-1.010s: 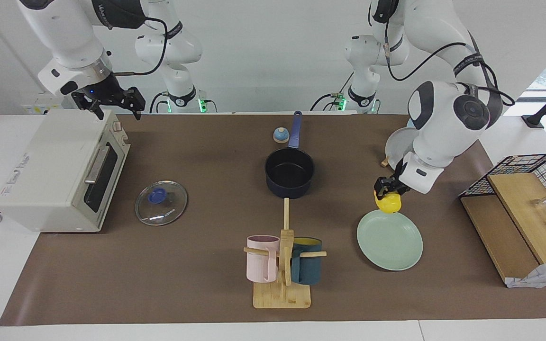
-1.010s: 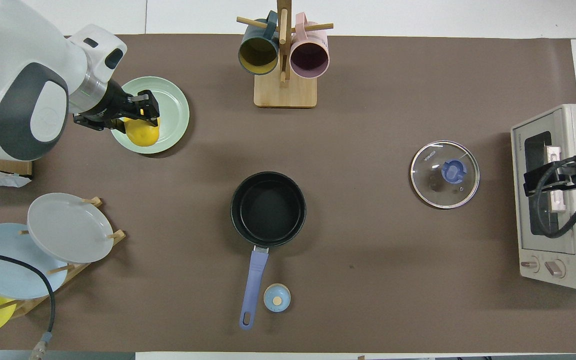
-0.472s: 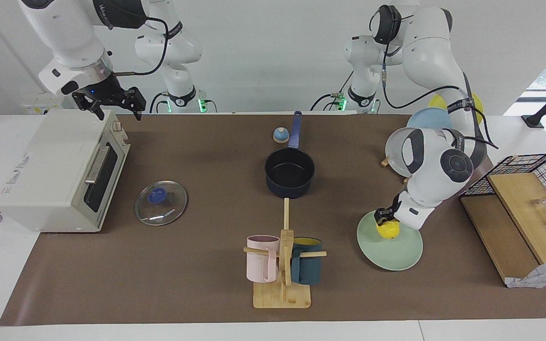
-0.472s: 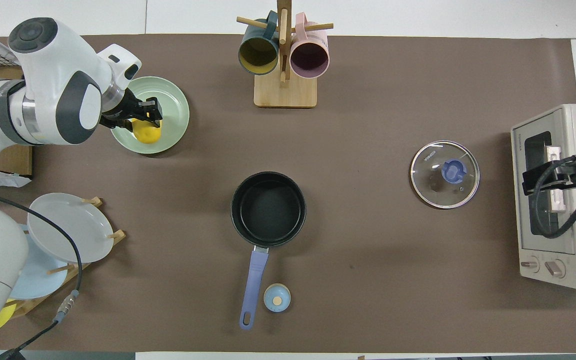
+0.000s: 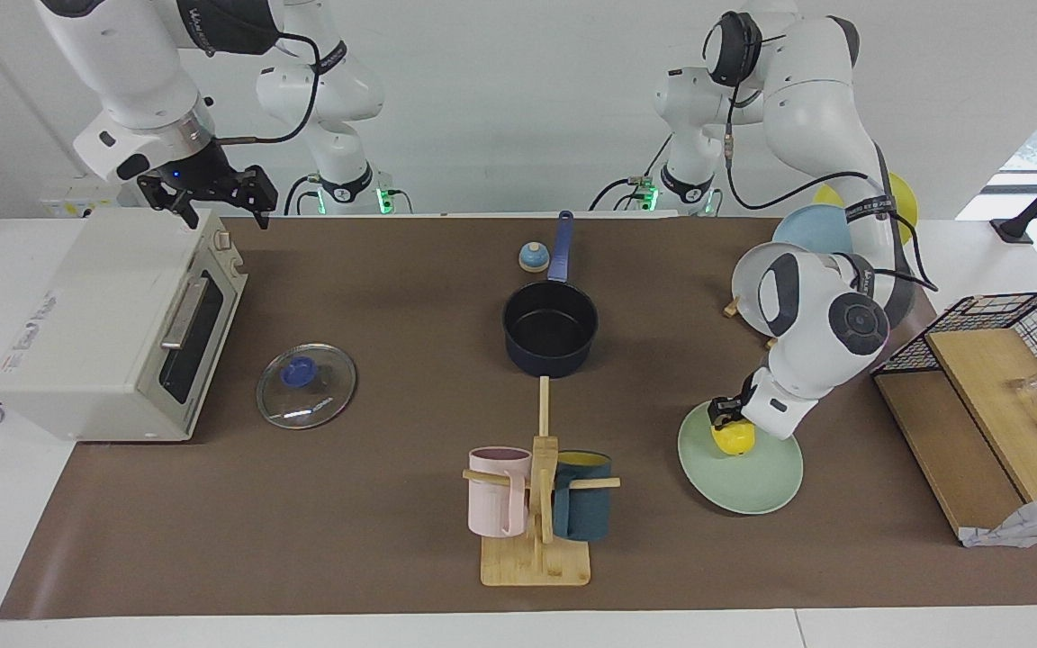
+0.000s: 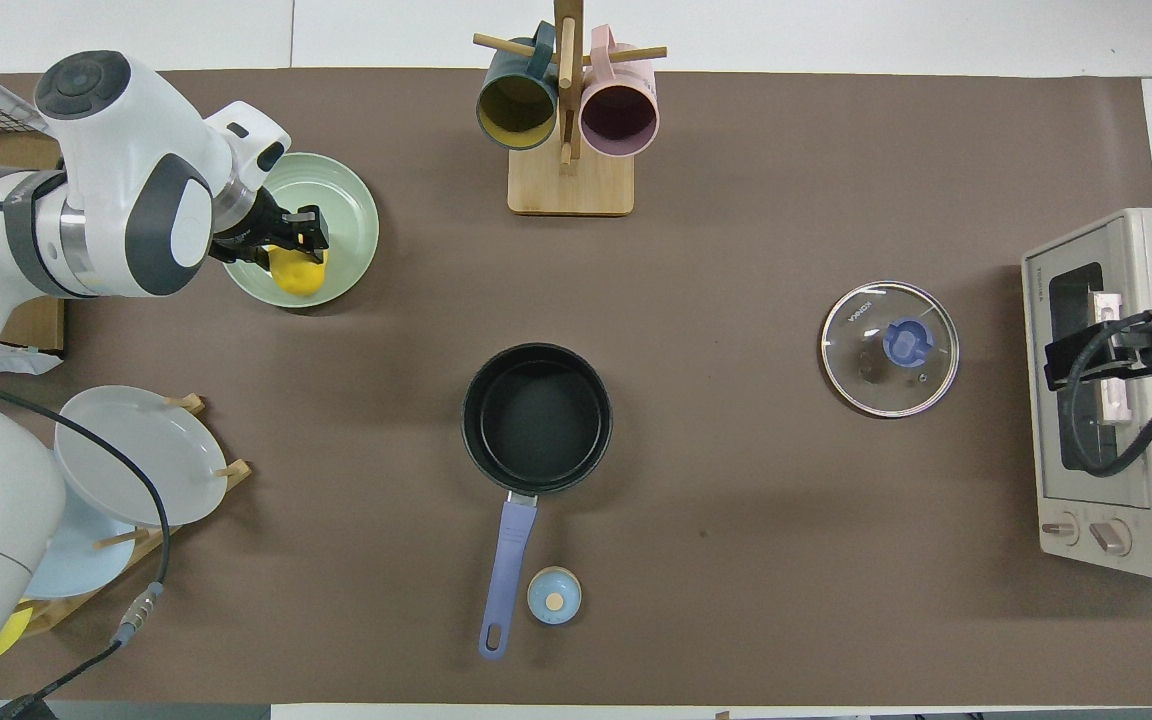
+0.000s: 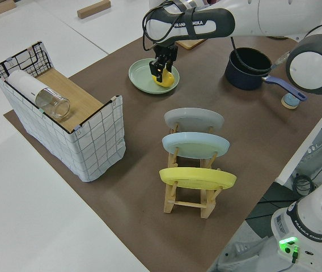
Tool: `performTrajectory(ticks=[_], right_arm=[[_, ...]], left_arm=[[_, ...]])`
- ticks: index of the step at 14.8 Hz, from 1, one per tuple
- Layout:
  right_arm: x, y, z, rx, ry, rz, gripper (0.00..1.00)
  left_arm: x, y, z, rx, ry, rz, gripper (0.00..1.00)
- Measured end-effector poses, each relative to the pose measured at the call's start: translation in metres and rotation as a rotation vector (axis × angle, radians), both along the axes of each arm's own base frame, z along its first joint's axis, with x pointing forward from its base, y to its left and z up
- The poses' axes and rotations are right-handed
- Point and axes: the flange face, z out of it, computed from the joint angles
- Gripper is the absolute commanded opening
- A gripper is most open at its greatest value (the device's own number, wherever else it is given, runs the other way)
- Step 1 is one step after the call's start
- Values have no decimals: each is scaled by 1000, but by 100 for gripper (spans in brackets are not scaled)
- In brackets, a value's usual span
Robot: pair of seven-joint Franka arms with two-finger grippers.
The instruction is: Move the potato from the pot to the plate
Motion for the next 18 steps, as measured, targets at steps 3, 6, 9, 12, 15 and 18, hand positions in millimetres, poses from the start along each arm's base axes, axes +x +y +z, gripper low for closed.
performTrajectory(ticks=[3, 6, 9, 12, 15, 18], right_arm=[[0, -1, 0, 0, 0, -3, 100], [0, -2, 0, 0, 0, -3, 100], [0, -2, 0, 0, 0, -3, 100], [0, -2, 0, 0, 0, -3, 100], [0, -2, 0, 0, 0, -3, 100], [0, -2, 0, 0, 0, -3, 100]], left_arm=[[1, 2, 3, -2, -4, -11, 100], [4, 2, 24, -5, -18, -18, 100], [2, 11, 91, -15, -74, -10, 100], [-22, 27, 176, -23, -135, -2, 100], [-56, 32, 248, -29, -178, -7, 100], [-93, 38, 298, -29, -186, -9, 100]])
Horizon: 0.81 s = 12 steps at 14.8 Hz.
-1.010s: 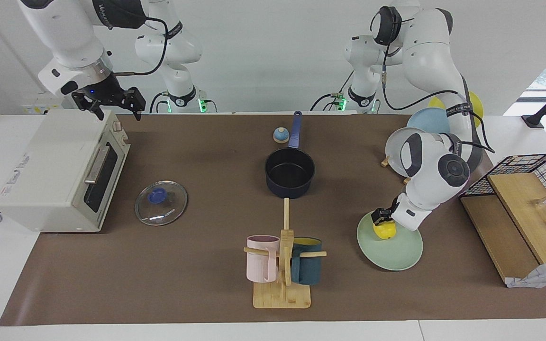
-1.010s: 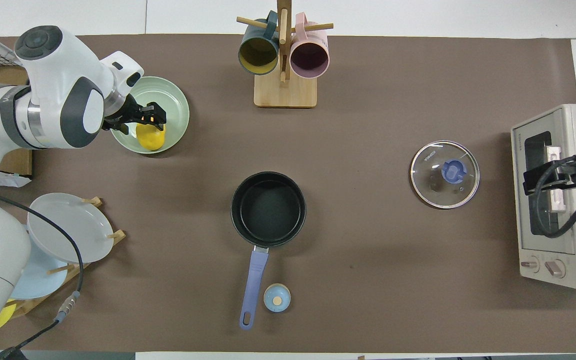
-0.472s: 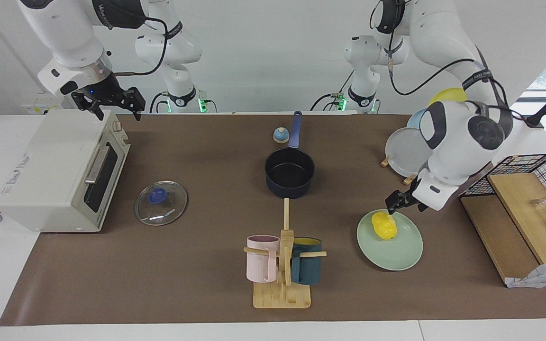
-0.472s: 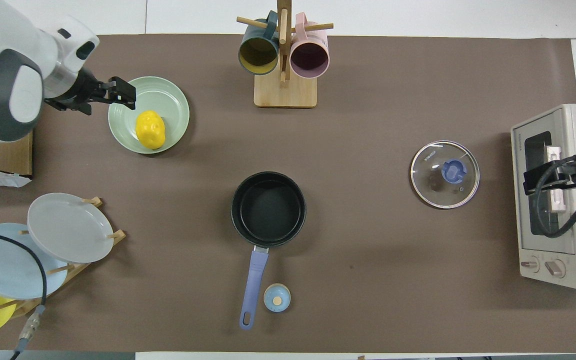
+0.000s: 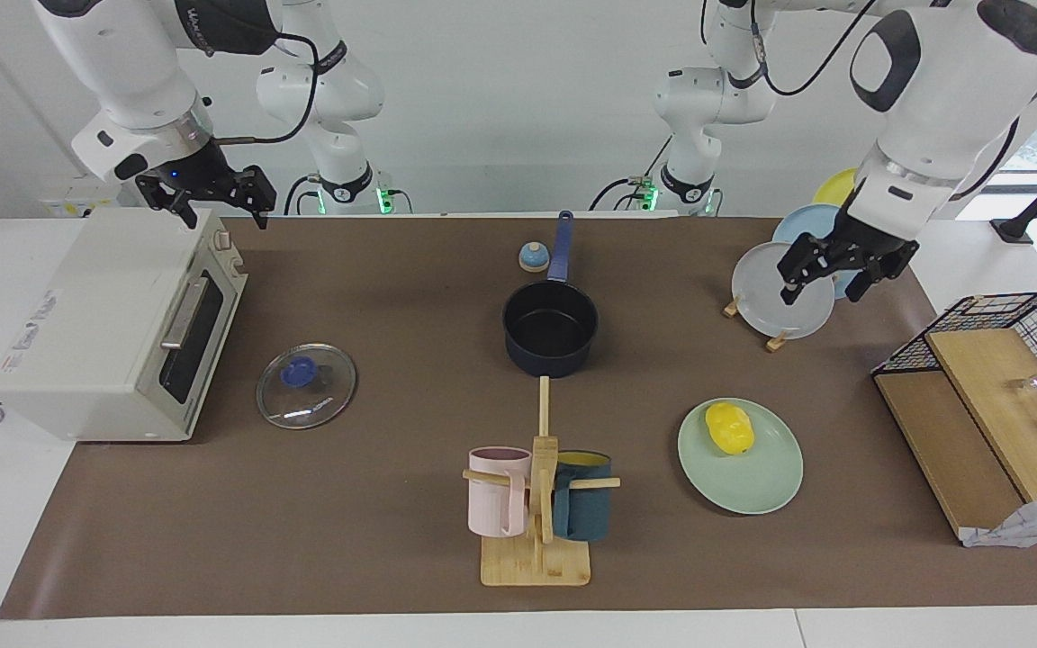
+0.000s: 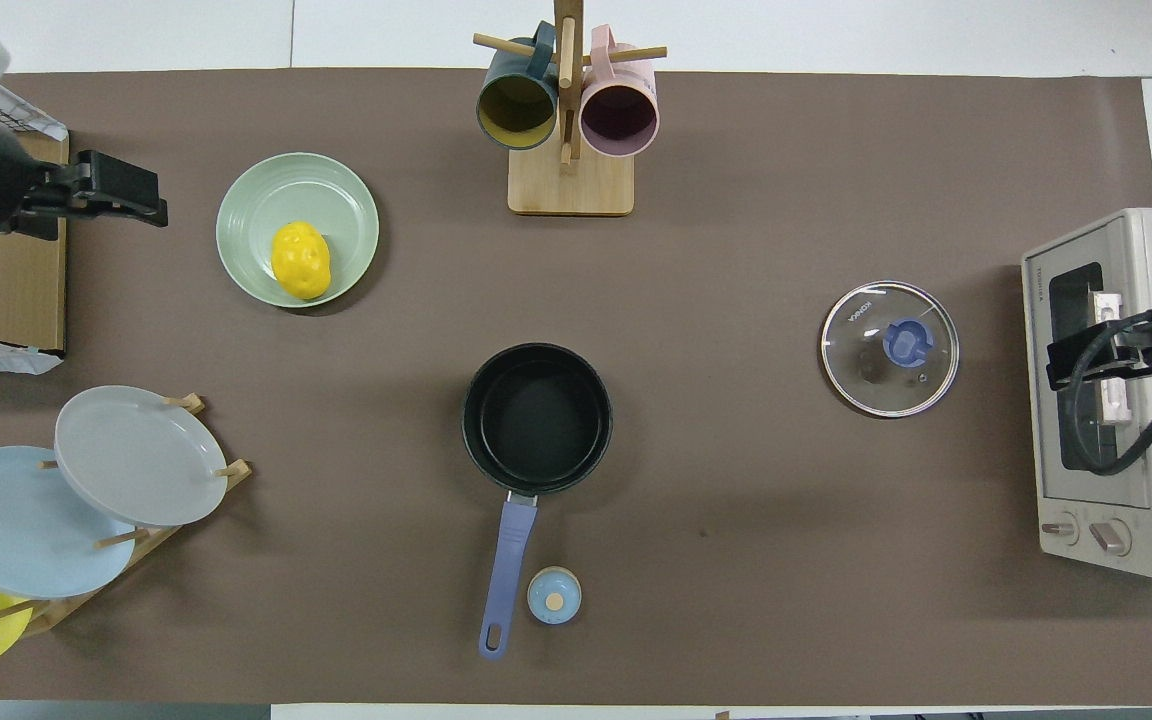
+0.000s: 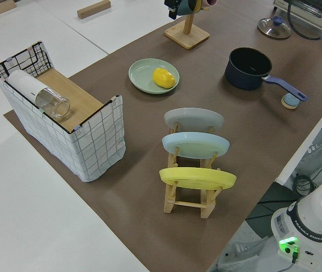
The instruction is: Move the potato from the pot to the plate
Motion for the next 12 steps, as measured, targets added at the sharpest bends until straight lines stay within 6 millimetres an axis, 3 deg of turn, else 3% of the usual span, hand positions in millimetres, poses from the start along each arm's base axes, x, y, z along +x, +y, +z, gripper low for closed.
performTrajectory(ticks=[3, 6, 12], right_arm=[[0, 0, 0, 0, 0, 0, 100], [0, 0, 0, 0, 0, 0, 100], [0, 0, 0, 0, 0, 0, 100]], left_arm=[[-33, 4, 18, 4, 19, -2, 100], [-60, 8, 7, 9, 55, -4, 100], [-69, 9, -2, 14, 78, -5, 100]])
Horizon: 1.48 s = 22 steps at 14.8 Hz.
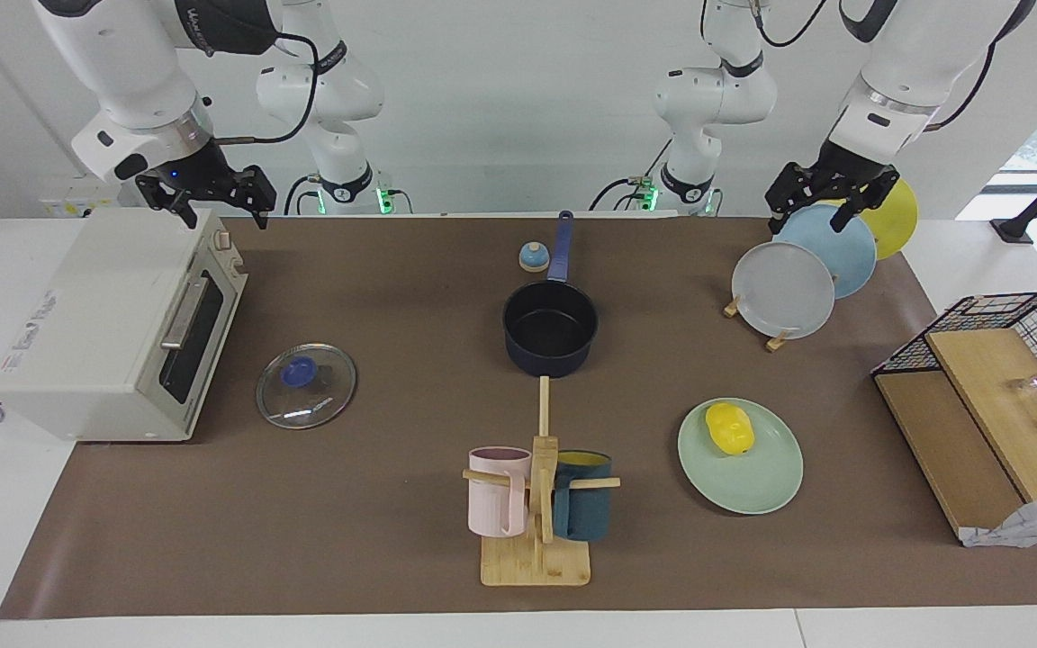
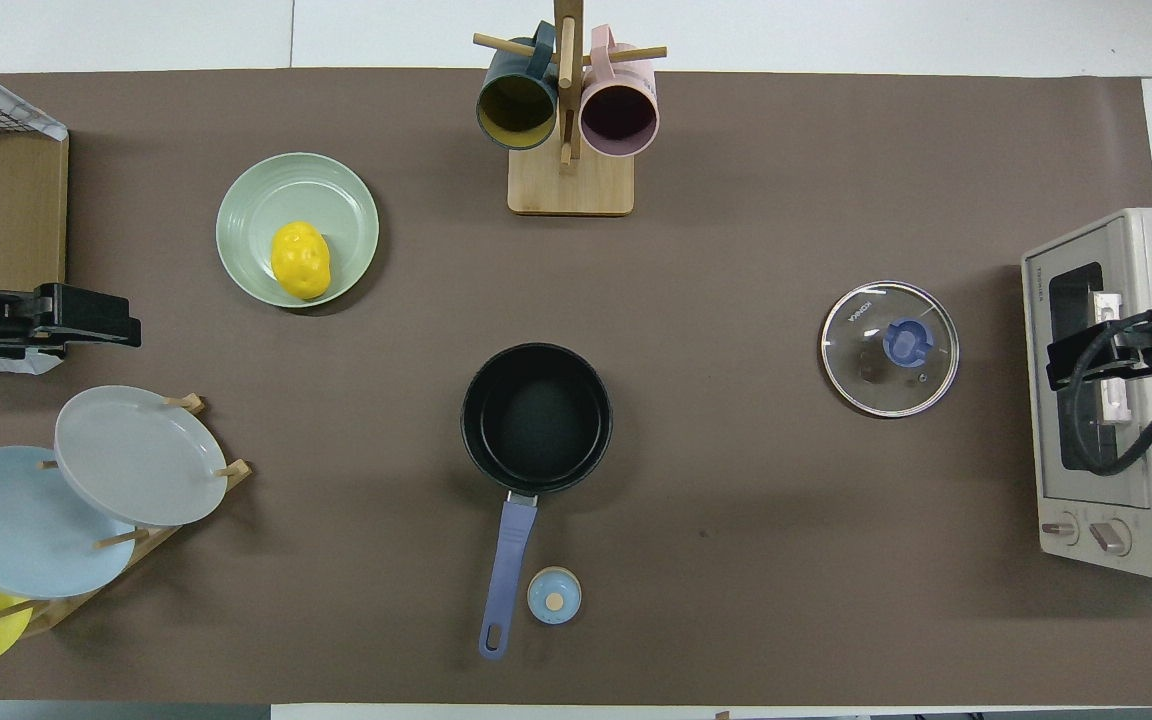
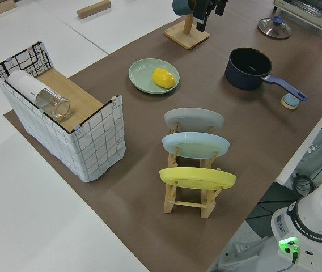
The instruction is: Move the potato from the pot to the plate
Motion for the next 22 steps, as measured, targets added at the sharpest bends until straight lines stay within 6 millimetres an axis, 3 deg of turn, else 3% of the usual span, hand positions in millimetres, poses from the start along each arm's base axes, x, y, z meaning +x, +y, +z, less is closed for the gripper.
performTrajectory(ticks=[5, 12, 22], right_arm=[[0, 0, 0, 0, 0, 0, 100], [0, 0, 0, 0, 0, 0, 100], [0, 0, 0, 0, 0, 0, 100]], left_arm=[[0, 4, 29, 58, 32, -11, 100], [18, -2, -9, 62, 63, -21, 100], [21, -2, -7, 55, 34, -22, 100]])
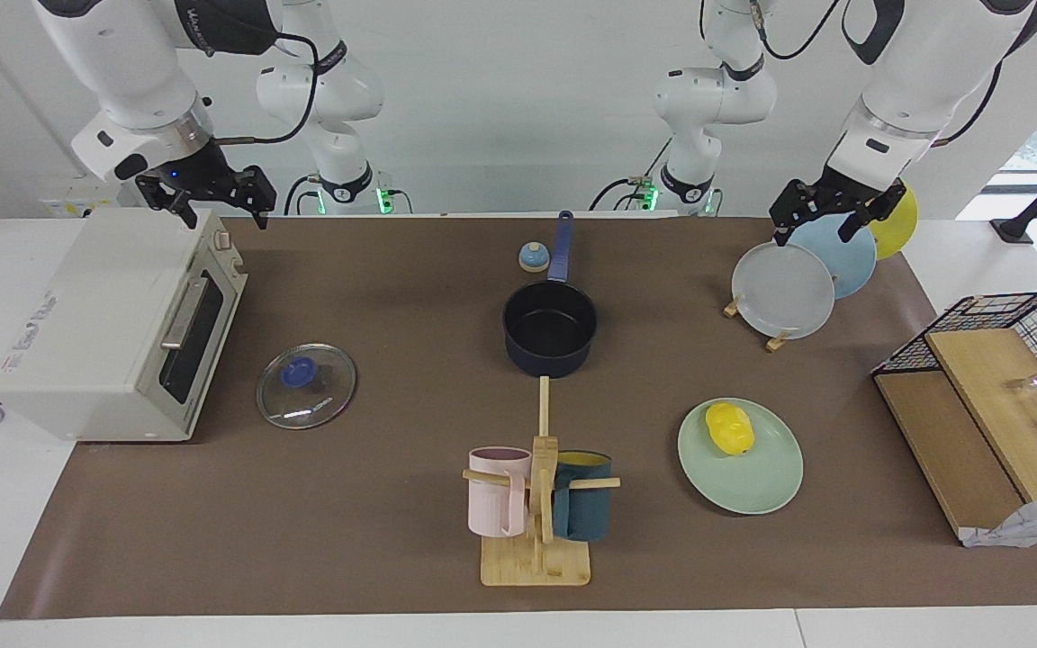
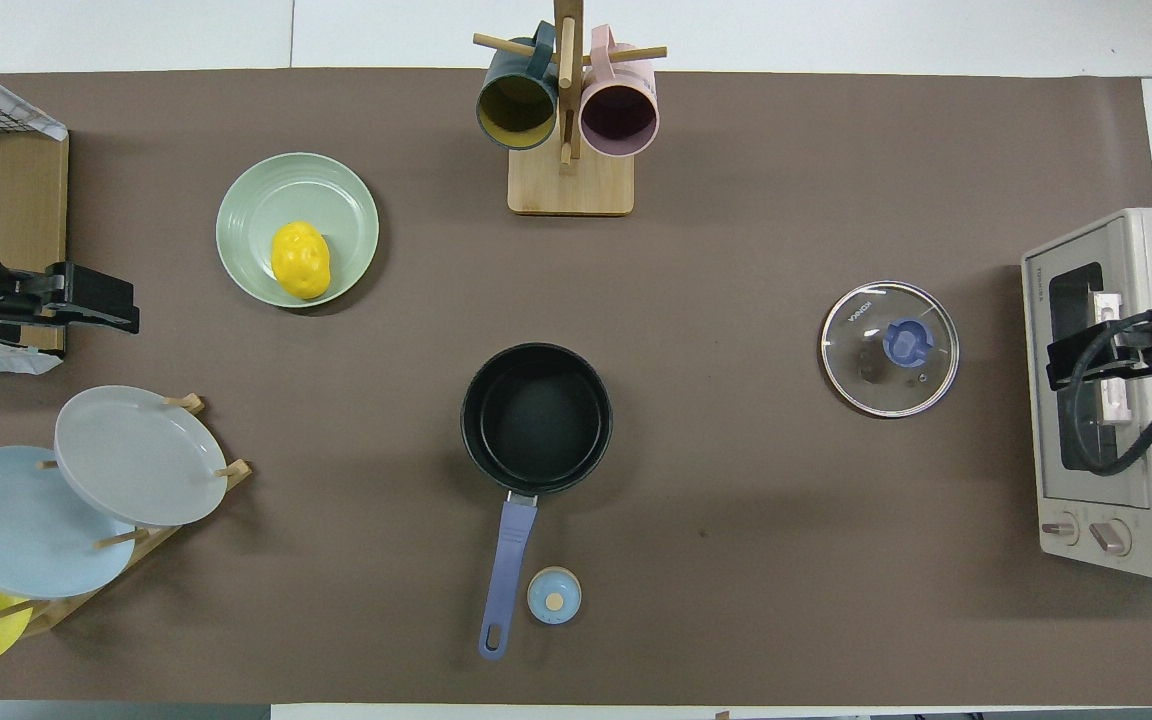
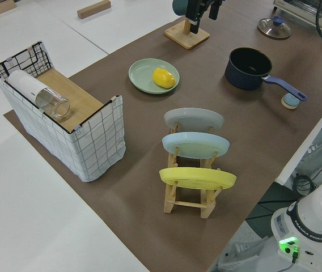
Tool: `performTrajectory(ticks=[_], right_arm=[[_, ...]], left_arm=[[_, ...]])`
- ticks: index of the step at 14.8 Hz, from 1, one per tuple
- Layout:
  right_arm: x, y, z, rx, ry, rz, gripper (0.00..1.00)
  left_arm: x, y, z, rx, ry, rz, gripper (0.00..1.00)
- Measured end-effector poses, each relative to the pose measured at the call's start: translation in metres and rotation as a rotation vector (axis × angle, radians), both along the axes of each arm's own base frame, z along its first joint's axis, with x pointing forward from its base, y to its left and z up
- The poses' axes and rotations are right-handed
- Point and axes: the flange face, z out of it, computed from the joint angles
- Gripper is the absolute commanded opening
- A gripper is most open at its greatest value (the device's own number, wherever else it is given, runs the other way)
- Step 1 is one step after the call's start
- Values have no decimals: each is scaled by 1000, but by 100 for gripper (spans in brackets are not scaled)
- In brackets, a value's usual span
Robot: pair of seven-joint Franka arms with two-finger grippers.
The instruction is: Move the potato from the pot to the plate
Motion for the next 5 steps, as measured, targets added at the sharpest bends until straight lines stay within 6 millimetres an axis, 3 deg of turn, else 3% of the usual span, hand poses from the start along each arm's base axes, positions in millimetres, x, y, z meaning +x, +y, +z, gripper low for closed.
performTrajectory(ticks=[5], right_arm=[[0, 0, 0, 0, 0, 0, 100]], left_arm=[[0, 0, 0, -4, -4, -33, 100]])
